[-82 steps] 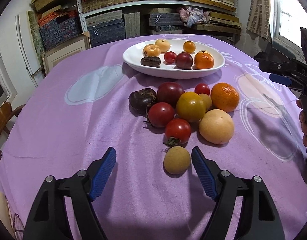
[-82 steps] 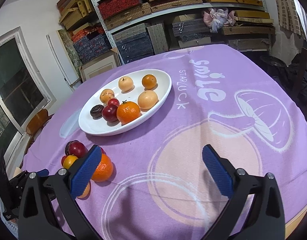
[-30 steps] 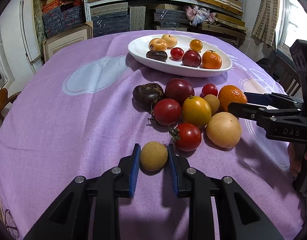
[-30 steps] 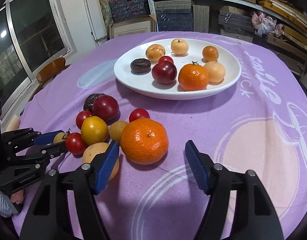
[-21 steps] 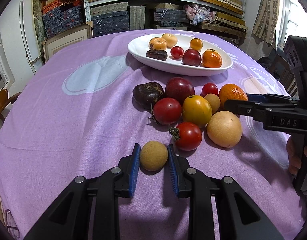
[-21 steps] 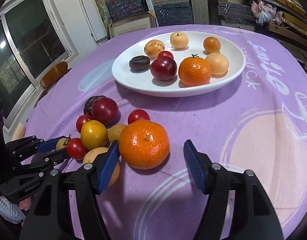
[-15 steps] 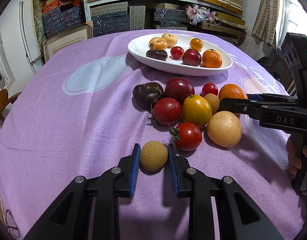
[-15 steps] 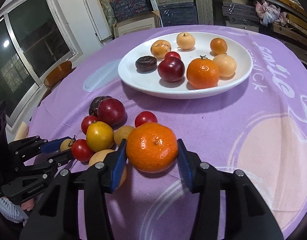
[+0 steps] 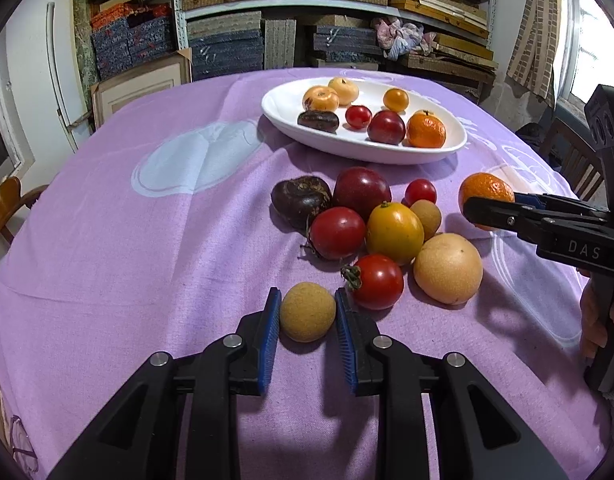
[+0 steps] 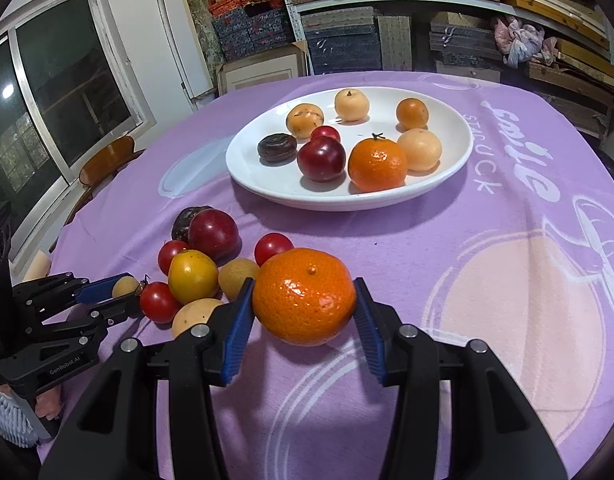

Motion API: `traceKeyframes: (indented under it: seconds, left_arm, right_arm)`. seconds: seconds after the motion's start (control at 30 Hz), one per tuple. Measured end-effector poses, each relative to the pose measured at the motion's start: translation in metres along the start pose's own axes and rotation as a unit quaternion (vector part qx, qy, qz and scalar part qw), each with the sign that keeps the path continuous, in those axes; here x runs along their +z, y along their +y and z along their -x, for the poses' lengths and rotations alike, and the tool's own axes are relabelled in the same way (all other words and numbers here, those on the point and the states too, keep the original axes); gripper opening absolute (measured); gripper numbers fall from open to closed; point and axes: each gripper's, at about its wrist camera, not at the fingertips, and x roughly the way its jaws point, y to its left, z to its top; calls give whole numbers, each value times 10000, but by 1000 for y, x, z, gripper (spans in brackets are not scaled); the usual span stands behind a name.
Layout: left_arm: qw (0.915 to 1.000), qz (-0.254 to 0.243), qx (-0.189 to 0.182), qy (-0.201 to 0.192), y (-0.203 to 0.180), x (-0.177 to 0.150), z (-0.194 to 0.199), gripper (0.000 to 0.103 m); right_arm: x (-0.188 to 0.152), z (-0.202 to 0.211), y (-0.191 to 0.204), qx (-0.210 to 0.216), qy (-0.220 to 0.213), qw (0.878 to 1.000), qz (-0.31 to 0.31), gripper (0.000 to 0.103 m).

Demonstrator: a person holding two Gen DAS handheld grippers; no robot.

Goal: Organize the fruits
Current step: 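Carry the tan fruit and tangerine over the white plate and open both grippers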

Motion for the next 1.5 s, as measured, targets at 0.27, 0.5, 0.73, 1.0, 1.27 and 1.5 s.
traceKeyframes:
  seconds: [0.27, 0.5, 0.73, 1.0, 1.27, 1.5]
  left_arm:
    - [9991, -9, 247, -339, -1, 3, 11, 27]
    - [9970, -256, 458, -568, -7, 28, 17, 27]
    - [9937, -437, 492, -906, -15, 78, 18, 27]
    - [9958, -158, 422, -803, -14, 130, -28, 27]
    - [9973, -64, 461, -571, -10, 145, -63, 27]
    - [9983, -111, 421, -386, -9, 150, -80, 27]
  right_arm:
    - [-2, 10, 2, -116, -175, 9998, 20, 47]
    - [12, 33, 2, -243, -538, 9983, 6, 47]
    - [54, 40, -8, -530, -617, 9967, 69, 47]
    - [95, 17, -17, -733, -636, 9953, 26, 47]
    - [106, -17, -31, -729, -498, 9961, -54, 47]
    - [105, -28, -40, -759, -486, 9959, -64, 47]
